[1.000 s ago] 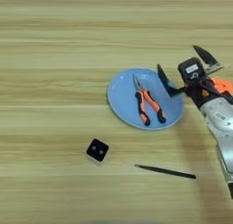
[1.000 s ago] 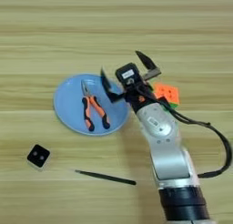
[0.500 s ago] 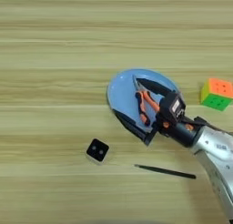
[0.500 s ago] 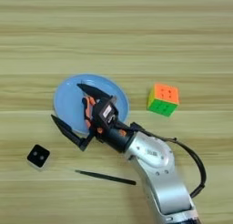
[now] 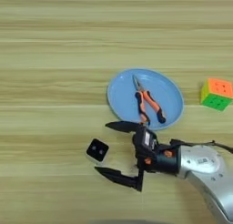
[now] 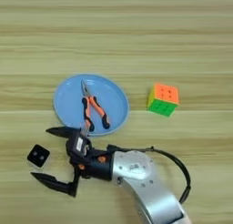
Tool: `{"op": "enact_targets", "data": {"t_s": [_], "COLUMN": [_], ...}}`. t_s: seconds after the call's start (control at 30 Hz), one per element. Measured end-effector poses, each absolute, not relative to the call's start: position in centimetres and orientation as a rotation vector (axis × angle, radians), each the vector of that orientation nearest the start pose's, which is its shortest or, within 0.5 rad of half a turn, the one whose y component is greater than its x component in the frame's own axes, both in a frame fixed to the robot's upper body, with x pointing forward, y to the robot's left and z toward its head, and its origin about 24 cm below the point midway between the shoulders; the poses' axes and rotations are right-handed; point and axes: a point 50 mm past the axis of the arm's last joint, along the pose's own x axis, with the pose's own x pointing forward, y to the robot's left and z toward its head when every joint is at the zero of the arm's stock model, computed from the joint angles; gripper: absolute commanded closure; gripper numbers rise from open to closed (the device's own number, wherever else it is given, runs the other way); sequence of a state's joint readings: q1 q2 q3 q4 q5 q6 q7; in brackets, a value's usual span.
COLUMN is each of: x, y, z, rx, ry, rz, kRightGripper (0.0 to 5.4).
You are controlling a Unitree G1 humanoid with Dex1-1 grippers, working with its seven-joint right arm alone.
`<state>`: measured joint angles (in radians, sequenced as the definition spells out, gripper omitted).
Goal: Move the objects on the table
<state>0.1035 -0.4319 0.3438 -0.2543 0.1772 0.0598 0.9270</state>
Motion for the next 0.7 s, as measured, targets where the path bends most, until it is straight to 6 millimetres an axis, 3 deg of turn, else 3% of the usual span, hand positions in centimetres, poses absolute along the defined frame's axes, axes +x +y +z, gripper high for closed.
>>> {"op": "enact_targets", "data": {"t_s": [0.3, 0.7], "x": [19.2, 20.0], "y": [-9.6, -8.3], "z": [2.8, 1.6], "rx": [-0.274, -0.269], "ry": [0.18, 0.18], "rz": [1.305, 1.302], "kRightGripper": [0.04, 1.64]}}
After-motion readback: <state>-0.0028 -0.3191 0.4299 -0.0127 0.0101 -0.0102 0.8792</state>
